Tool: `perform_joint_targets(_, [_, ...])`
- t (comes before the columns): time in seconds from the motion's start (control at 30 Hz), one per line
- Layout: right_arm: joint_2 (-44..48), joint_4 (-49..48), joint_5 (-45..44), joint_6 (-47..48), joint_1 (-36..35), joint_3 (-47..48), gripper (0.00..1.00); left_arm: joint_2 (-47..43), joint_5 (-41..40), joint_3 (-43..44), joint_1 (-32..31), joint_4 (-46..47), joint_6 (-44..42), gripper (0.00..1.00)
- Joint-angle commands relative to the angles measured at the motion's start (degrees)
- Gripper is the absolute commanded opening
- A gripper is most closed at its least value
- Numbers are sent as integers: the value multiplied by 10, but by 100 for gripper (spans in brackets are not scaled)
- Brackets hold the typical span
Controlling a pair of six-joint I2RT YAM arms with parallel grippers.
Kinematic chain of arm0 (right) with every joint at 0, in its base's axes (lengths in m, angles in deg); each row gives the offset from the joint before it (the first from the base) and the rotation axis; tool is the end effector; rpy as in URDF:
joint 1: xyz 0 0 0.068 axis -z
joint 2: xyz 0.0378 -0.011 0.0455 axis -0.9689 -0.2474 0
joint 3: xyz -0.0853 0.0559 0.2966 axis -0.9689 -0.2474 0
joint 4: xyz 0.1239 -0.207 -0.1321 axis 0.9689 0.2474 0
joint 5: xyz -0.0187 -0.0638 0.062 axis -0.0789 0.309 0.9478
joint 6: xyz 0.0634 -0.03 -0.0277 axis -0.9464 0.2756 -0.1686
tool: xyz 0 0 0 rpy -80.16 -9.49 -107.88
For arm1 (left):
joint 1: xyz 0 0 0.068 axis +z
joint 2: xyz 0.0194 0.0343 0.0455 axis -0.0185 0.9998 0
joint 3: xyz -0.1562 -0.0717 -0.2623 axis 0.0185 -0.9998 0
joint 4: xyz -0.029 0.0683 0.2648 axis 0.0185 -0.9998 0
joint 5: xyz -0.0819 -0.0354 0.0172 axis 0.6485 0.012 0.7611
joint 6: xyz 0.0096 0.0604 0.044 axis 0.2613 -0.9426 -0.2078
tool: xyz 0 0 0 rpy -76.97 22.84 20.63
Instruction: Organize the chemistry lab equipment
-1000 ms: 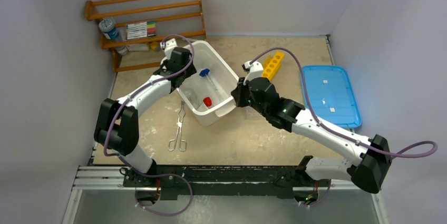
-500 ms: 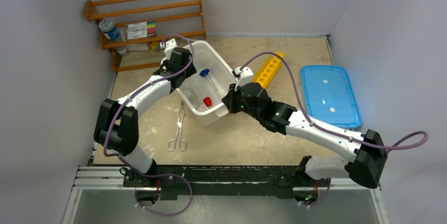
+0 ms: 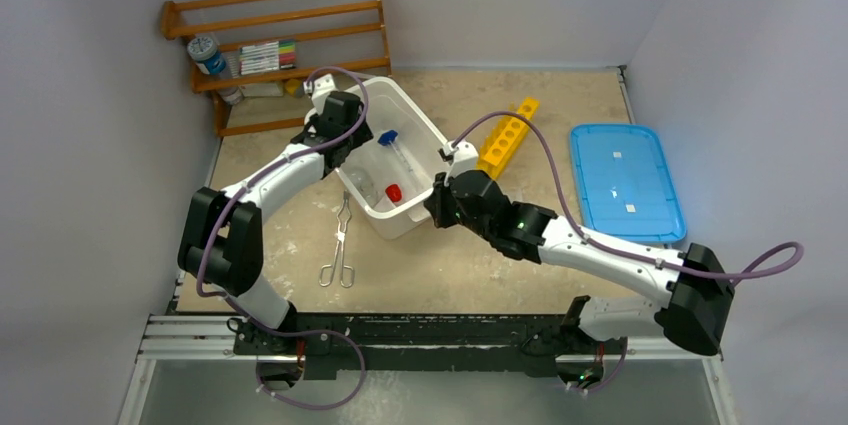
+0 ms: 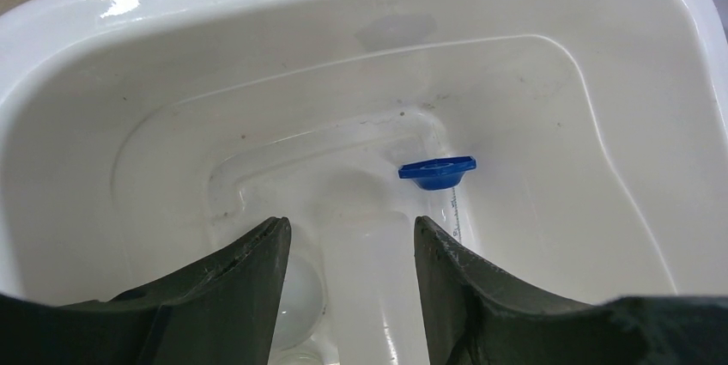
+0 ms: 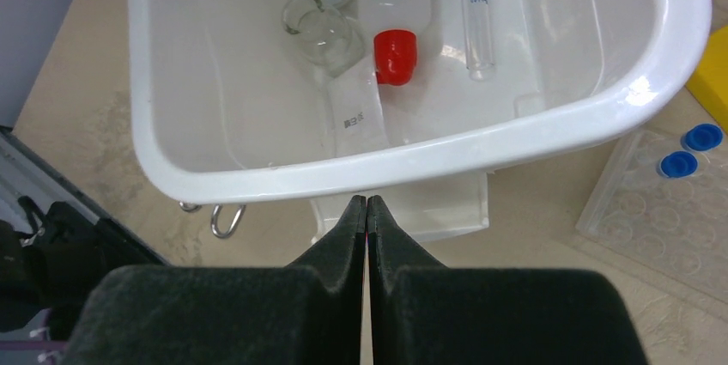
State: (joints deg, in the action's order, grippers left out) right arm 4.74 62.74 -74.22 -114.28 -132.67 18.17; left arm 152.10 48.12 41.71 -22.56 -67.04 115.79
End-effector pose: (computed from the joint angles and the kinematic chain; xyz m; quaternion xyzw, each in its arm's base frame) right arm 0.1841 0.2511 0.3223 -0.1095 0.8136 0.3033 0.4838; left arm 0.3803 -0.1228 0.2715 -0.2385 0.8516 -0.0702 0.4615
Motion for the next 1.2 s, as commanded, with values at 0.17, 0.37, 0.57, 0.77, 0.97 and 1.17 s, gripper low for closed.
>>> perform_joint_targets(0.17, [-34, -68, -60, 31, 41, -13, 0, -47, -17, -39, 3, 3, -15, 55])
perform_joint_targets(0.37, [-88, -110, -57, 85, 77, 37, 0, -80, -25, -69, 3, 3, -19, 55])
perform_joint_targets(0.57, [-139, -132, -50, 117, 99, 90, 0, -93, -9, -71, 2, -2, -20, 55])
perform_joint_targets(0.77, [-178, -159, -16, 138, 146, 116, 0, -96, 23, -78, 1, 18, -24, 55])
perform_joint_targets(0.97, [-225, -175, 12, 172, 194, 165, 0, -100, 41, -79, 1, 24, -28, 55])
perform_joint_targets(1.17, [-275, -166, 36, 204, 224, 241, 0, -113, 88, -87, -4, 53, -44, 55])
